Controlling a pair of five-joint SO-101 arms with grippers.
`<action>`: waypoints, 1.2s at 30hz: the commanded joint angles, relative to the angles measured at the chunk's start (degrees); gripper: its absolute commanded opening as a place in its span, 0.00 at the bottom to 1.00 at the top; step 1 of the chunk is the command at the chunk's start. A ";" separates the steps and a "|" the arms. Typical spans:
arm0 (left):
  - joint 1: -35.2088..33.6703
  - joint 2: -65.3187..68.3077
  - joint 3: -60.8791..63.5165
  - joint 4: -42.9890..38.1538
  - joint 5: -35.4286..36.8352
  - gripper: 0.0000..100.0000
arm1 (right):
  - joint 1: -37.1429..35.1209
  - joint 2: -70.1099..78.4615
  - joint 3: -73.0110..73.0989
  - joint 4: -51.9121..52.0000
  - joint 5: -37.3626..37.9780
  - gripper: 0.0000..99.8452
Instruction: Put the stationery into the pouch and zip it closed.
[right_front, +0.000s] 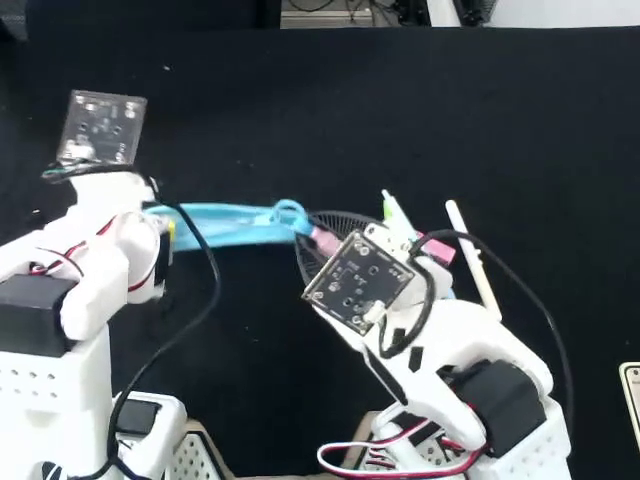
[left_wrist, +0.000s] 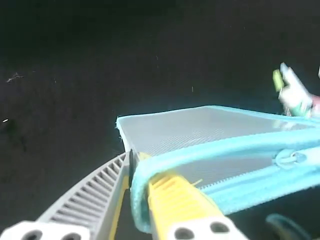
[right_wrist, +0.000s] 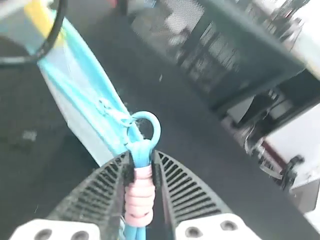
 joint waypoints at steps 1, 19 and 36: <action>-0.57 -0.53 -2.77 -3.69 5.80 0.03 | 1.58 2.59 -3.91 -5.80 -0.35 0.01; -1.71 0.00 5.76 -7.74 0.44 0.03 | 12.75 10.24 -5.14 6.24 -0.09 0.01; -7.87 0.00 9.01 -7.91 -4.75 0.03 | 8.88 10.24 -5.58 6.33 -1.32 0.02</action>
